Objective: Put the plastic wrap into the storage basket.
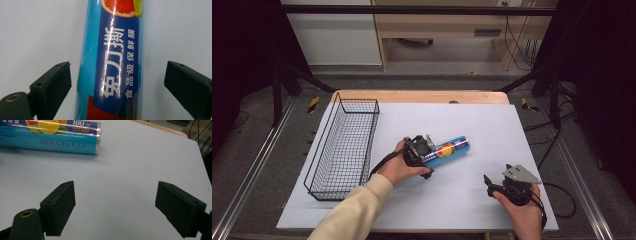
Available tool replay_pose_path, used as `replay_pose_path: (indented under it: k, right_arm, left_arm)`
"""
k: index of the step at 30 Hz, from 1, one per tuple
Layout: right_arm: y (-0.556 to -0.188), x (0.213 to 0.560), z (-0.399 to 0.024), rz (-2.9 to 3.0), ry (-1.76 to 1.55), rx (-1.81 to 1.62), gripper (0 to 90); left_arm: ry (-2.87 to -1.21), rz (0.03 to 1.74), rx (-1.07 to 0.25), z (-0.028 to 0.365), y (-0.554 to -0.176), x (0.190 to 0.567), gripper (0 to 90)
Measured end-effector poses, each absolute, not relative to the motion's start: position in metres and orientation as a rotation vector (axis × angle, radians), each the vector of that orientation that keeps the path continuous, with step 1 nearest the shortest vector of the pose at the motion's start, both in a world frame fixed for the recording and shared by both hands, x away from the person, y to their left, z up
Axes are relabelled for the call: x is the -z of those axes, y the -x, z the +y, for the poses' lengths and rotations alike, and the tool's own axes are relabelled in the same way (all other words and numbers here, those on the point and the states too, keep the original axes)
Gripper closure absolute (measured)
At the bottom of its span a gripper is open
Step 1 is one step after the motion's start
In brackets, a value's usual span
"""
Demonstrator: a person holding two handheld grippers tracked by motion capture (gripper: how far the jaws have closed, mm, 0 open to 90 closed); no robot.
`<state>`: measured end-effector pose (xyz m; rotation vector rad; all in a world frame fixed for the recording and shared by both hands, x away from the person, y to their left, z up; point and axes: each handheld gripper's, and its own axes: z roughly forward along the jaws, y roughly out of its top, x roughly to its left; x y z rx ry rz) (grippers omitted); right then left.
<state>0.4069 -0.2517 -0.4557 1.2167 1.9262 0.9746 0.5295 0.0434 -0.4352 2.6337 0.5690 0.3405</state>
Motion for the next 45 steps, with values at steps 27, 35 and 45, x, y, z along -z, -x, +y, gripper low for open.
replay_pose_path:
  k: [27,35,45]
  right_arm:
    - [-0.407,0.457,-0.251,1.944,-1.214,-0.981,18.0]
    - [-0.407,0.457,-0.251,1.946,-1.212,-0.984,18.2]
    - [-0.408,0.457,-0.252,1.946,-1.218,-0.988,18.3]
  left_arm:
    - [-2.648,0.611,-0.266,0.039,-0.545,0.445,25.0]
    - [-2.656,0.622,-0.239,0.038,-0.548,0.449,27.0]
    - [-2.691,0.619,-0.23,0.031,-0.552,0.448,29.3]
